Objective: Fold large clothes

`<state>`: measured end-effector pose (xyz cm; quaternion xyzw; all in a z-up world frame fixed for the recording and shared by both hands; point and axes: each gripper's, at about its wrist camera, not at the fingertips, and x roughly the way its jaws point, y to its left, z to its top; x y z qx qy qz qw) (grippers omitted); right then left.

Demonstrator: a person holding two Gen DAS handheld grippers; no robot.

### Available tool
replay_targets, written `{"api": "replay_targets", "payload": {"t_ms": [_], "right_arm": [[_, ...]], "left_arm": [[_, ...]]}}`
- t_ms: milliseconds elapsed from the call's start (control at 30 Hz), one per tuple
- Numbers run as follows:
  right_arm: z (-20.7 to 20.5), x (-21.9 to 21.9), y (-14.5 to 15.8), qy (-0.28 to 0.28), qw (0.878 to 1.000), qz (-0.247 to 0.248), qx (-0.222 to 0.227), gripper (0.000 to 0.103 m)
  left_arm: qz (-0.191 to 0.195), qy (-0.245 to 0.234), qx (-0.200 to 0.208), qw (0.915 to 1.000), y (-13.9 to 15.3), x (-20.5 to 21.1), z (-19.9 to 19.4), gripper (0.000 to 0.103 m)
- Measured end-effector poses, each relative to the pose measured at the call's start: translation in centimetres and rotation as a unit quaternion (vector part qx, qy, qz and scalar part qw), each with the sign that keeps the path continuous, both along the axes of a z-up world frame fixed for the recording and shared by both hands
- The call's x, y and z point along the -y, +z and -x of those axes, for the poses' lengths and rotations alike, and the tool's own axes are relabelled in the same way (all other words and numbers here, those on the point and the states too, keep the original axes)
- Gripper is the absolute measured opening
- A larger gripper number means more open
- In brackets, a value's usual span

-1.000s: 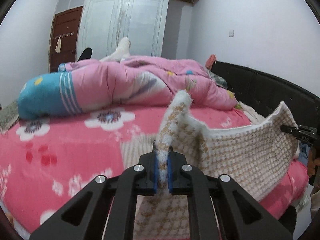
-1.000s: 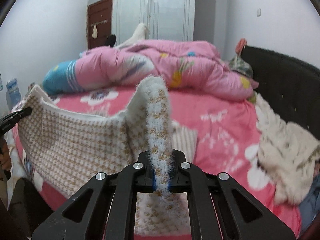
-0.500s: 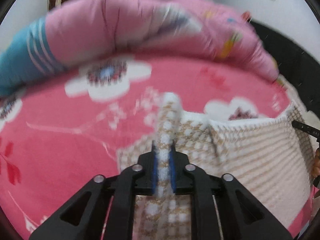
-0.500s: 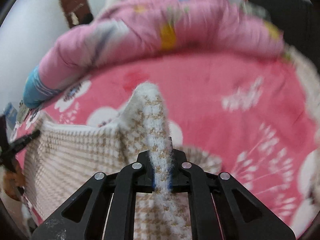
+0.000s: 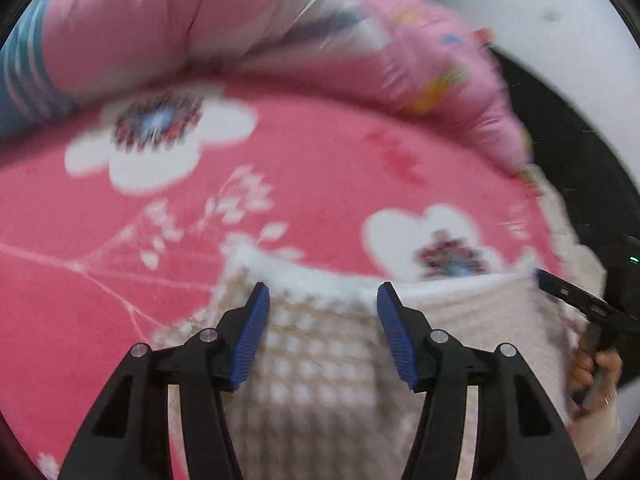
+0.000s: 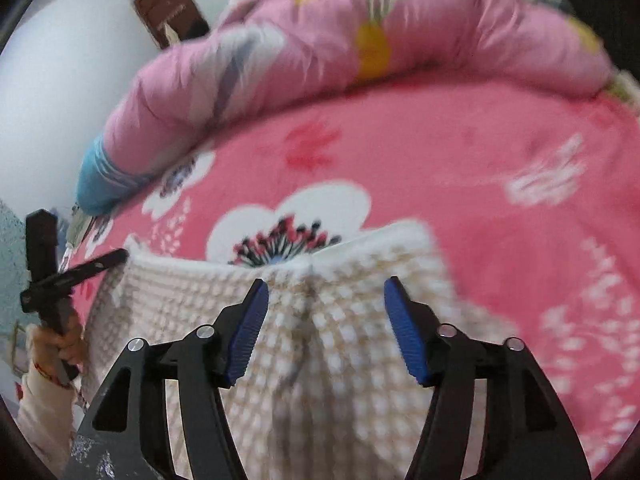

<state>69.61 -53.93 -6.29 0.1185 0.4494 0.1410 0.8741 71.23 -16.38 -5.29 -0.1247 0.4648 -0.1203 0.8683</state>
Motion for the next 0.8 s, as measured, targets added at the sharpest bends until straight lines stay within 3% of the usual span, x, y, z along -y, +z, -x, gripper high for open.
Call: {"api": "replay_targets", "payload": {"t_ms": [33, 67, 100, 133, 167, 233, 333, 433, 500, 567, 600, 633, 667, 700, 800], "right_arm": [[-0.7, 1.1, -0.8, -0.020, 1.000, -0.013, -0.008, 0.052], [-1.1, 2.2, -1.0, -0.037, 0.999, -0.031, -0.011, 0.042], [-1.2, 3.8, -1.2, -0.063, 0.997, -0.051, -0.017, 0.038], [-0.9, 5.2, -0.9, -0.090, 0.994, -0.063, -0.019, 0.037], [0.0, 6.6, -0.1, -0.141, 0.990, -0.024, -0.017, 0.047], [1.8, 7.0, 1.6, -0.147, 0.989, 0.014, 0.007, 0.054], [5.5, 5.1, 4.2, -0.103, 0.994, 0.013, 0.038, 0.054], [8.6, 0.0, 5.1, -0.017, 0.997, 0.030, 0.063, 0.061], [9.5, -3.4, 4.1, 0.027, 0.996, 0.059, 0.061, 0.061], [9.5, -6.0, 1.5, 0.042, 0.993, 0.105, 0.033, 0.061], [9.1, -6.8, -0.5, 0.038, 0.989, 0.139, 0.014, 0.063], [8.9, -7.2, -1.9, 0.036, 0.987, 0.158, 0.011, 0.066], [8.9, -7.1, -2.4, 0.034, 0.987, 0.157, 0.012, 0.067], [9.1, -6.7, -1.8, 0.026, 0.989, 0.147, 0.008, 0.067], [11.8, -6.2, 1.3, 0.013, 0.990, 0.137, 0.011, 0.064]], "left_arm": [[0.008, 0.015, -0.001, 0.9999, -0.4, -0.4, -0.3, 0.055], [0.026, 0.034, -0.002, 0.9991, -0.7, -1.3, -0.5, 0.055], [0.070, 0.055, -0.004, 0.9961, -0.6, -2.6, -0.5, 0.055], [0.086, 0.073, -0.004, 0.9936, -0.3, -3.5, -0.3, 0.055], [0.092, 0.098, -0.001, 0.9909, 0.2, -4.7, 0.1, 0.055], [0.097, 0.114, 0.015, 0.9887, 1.5, -6.1, 0.9, 0.055], [0.079, 0.082, 0.057, 0.9919, 4.0, -5.9, 3.5, 0.055], [0.065, -0.021, 0.089, 0.9937, 5.9, -1.4, 6.4, 0.055], [0.049, -0.077, 0.092, 0.9916, 5.8, 2.0, 7.8, 0.055], [-0.018, -0.116, 0.082, 0.9897, 4.0, 6.6, 9.3, 0.056], [-0.068, -0.118, 0.063, 0.9887, 2.2, 8.5, 9.4, 0.056], [-0.093, -0.119, 0.044, 0.9875, 0.7, 9.2, 9.3, 0.058], [-0.097, -0.114, 0.039, 0.9879, -0.4, 9.2, 9.5, 0.058], [-0.074, -0.103, 0.042, 0.9910, -0.3, 8.6, 9.6, 0.058], [-0.052, -0.078, 0.050, 0.9943, 1.9, 6.9, 11.3, 0.056]]}}
